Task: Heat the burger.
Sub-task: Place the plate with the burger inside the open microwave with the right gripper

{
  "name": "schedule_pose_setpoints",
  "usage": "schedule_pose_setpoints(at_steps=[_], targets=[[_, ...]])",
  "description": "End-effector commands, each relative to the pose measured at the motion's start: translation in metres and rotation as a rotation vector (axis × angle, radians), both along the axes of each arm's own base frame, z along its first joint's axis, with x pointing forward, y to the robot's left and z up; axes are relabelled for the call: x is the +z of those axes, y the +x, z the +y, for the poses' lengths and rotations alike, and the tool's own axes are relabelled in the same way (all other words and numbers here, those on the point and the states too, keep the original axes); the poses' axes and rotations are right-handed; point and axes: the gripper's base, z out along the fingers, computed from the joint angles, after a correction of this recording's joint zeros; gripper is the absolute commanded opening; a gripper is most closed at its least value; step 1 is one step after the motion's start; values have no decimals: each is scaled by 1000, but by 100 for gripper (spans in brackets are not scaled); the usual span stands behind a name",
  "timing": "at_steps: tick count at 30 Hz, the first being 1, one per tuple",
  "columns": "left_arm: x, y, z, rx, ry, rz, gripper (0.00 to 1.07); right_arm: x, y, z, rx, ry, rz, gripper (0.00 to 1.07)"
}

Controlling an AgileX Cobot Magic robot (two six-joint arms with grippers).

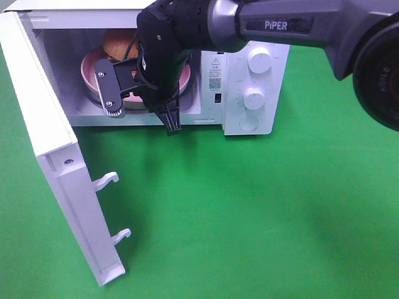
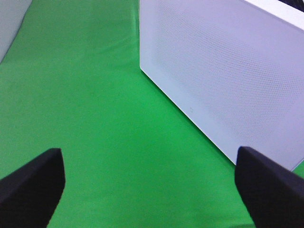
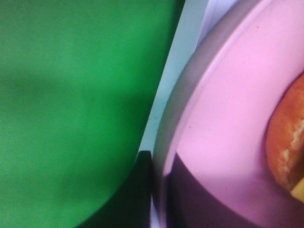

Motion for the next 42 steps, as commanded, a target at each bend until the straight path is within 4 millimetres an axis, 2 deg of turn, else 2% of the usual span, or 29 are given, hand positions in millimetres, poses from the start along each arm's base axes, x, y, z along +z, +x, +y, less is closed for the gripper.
schedule_pose_setpoints(at_steps=[1,7,20,26,28,29,30,31,32,33,34,42], targets=[[0,-2,0,-1,-8,-20,89,15,7,4,26,39,-81,0],[0,-2,0,-1,-8,-20,89,13,13,7,36,66,-108,0],[0,-2,0,-1,-8,-20,89,2,13,8,9,85,-71,2],[0,-2,0,-1,-8,-20,89,2,14,8,-35,113,-71,11],[0,-2,0,-1,-8,-20,89,2,14,8,-49,119,-67,23],[0,-2,0,-1,-8,-20,89,2,14,8,-49,119,-67,23],[0,-2,0,-1,-8,-20,89,2,14,8,-50,116,-64,29],[0,-2,0,-1,-8,-20,89,2,14,8,-50,116,-64,29],[0,-2,0,-1,-8,-20,89,1,13,7,-53,109,-58,35],[0,-2,0,-1,-8,-20,89,1,13,7,-53,109,-58,35],[0,-2,0,-1,-8,-20,89,1,13,7,-64,106,-48,40],[0,-2,0,-1,-8,-20,89,0,12,5,-102,110,-25,42]])
